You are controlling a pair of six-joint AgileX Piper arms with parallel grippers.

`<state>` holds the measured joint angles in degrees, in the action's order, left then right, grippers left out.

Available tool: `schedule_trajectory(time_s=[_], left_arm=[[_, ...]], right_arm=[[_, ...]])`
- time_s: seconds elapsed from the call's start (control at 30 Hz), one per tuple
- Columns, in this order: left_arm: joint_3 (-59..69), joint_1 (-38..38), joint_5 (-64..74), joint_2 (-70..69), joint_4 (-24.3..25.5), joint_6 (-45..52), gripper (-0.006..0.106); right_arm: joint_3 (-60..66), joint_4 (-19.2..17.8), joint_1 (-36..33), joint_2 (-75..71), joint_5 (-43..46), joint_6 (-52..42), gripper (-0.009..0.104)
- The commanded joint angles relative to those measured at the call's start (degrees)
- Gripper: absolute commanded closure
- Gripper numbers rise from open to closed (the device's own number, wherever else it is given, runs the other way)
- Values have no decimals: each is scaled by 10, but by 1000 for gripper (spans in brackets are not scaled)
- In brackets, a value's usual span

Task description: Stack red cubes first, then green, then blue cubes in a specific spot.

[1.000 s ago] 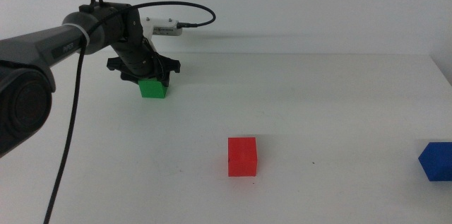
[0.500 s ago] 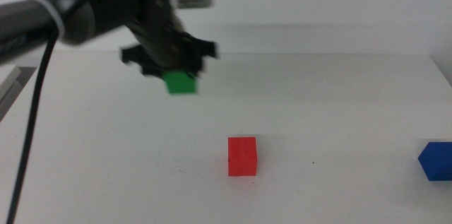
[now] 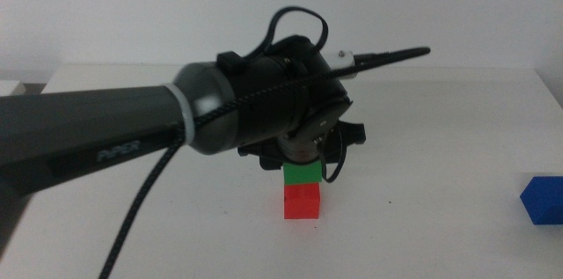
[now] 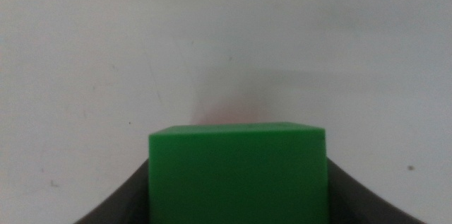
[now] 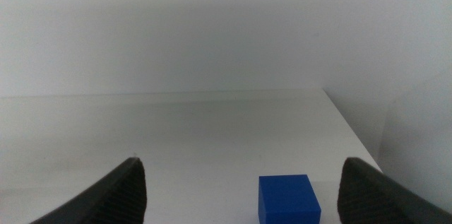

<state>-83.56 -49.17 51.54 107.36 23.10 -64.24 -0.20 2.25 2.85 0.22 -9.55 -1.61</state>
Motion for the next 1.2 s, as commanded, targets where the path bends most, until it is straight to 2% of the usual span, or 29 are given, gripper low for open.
schedule_trajectory(time_s=[0.0, 0.27, 0.77, 0.83, 0.87, 0.93, 1.17], left_arm=[[-1, -2, -1, 7, -3, -4, 102], [-1, 0, -3, 25, -19, -4, 102], [-1, 0, -19, 53, -11, 10, 102], [-1, 0, -19, 53, -11, 14, 95], [-1, 0, -19, 53, -11, 20, 78], [-1, 0, -20, 53, -11, 29, 66], [-1, 0, -19, 53, -7, 57, 15]], right_arm=[[2, -4, -2, -2, 6, -6, 2], [2, -4, -2, -2, 6, -6, 2], [2, -4, -2, -2, 6, -6, 2], [2, -4, -2, -2, 6, -6, 2], [2, -4, -2, -2, 6, -6, 2], [2, -4, -2, -2, 6, -6, 2], [2, -4, -2, -2, 6, -6, 2]])
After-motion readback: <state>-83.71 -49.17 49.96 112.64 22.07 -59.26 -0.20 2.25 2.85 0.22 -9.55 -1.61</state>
